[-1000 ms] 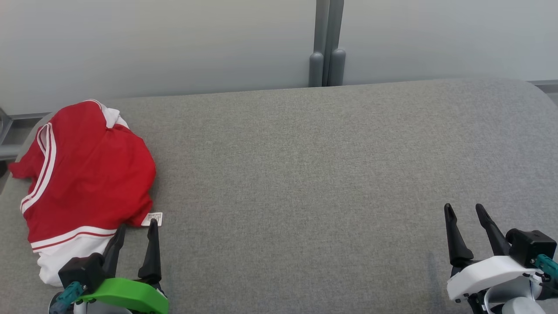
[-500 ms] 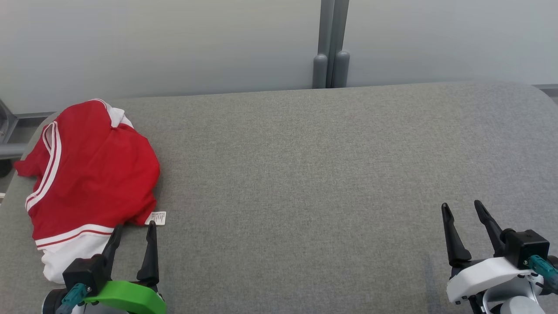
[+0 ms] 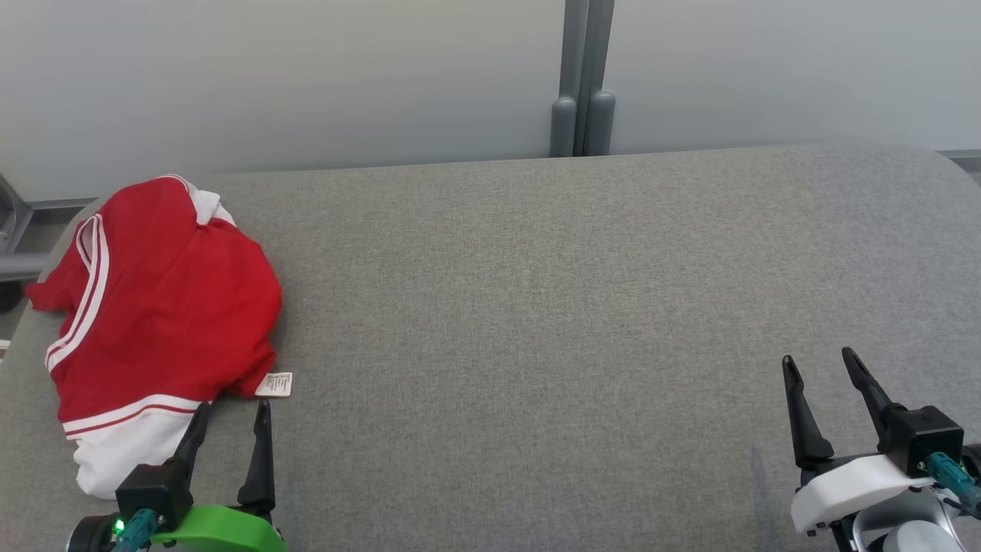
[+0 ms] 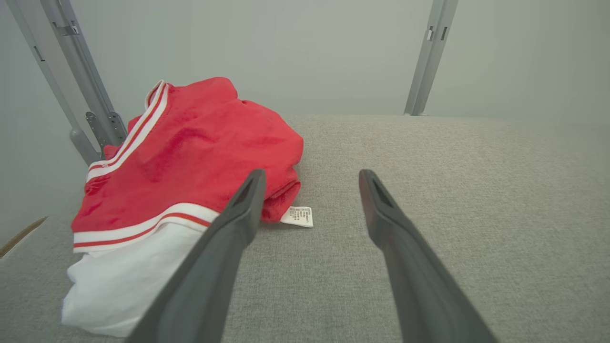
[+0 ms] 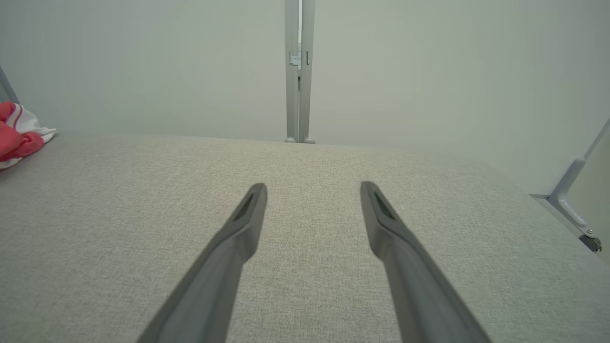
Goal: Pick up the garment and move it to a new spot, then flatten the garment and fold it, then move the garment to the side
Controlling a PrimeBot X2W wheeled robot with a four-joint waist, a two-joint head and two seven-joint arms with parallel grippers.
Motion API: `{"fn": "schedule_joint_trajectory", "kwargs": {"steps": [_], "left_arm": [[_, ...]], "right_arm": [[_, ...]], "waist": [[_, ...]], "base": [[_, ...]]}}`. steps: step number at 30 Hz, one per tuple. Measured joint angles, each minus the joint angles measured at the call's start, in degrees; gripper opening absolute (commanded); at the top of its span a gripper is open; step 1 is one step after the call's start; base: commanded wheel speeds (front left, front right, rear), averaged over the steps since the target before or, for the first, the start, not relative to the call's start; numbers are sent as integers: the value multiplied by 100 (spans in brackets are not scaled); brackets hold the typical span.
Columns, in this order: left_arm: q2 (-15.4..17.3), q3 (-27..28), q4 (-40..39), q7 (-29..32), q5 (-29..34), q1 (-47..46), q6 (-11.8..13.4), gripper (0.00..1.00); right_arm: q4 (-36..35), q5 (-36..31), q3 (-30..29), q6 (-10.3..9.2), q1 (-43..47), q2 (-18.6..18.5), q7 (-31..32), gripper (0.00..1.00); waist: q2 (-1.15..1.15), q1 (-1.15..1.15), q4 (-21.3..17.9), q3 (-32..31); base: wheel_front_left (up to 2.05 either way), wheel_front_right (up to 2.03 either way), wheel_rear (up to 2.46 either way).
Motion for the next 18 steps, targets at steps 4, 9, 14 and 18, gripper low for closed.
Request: {"fn": "schedule_joint_trajectory", "kwargs": {"steps": [4, 9, 14, 18], "left_arm": [[-2, 45, 49, -23, 77, 1, 0, 100], [-2, 74, 119, -43, 73, 1, 0, 100], [-4, 97, 144, -43, 21, -1, 0, 100], [-3, 100, 153, -43, 10, -1, 0, 100]], "right_arm": [[0, -146, -53, 0, 16, -5, -30, 100], [21, -151, -114, 0, 48, 11, -48, 100], [43, -140, -114, 0, 49, 13, -48, 100], [60, -111, -107, 0, 49, 14, -48, 100]], "waist": [[0, 0, -4, -6], [0, 0, -5, 2], [0, 0, 0, 5], [0, 0, 0, -2]], "base": [[0, 0, 0], [0, 0, 0], [0, 0, 0], [0, 0, 0]]}}
